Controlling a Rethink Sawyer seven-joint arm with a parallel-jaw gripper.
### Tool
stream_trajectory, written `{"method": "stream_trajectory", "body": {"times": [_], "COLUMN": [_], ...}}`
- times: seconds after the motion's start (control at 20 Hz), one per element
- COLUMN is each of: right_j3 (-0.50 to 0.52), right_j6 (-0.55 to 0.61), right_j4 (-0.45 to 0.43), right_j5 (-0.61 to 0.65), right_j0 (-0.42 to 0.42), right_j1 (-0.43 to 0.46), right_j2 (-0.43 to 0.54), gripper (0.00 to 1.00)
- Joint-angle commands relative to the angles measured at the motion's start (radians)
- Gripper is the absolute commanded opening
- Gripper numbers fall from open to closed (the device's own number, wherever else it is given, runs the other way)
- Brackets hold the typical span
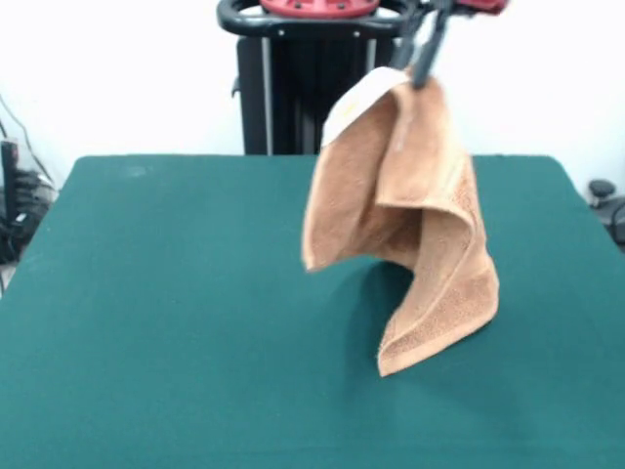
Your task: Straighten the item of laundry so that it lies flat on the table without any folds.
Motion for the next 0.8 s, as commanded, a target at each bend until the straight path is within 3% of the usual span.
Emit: {"method": "stream_trajectory", "body": {"times": [0.05, 0.55, 0.65, 0.8], "right_j3": [0.111, 0.091, 0.079, 0.025], "right_j6": [0.088, 0.112, 0.106, 0.098], "right_j4": [-0.082, -0.110, -0.123, -0.153], "right_j5": [-0.025, -0.039, -0.038, 0.024], "right_j0": [-0.041, -0.054, -0.049, 0.004], "right_j1": [0.034, 0.040, 0.044, 0.081], "right_j2": [0.158, 0.173, 0.157, 0.053], "gripper": [0.00, 0.00, 0.00, 0.00]}}
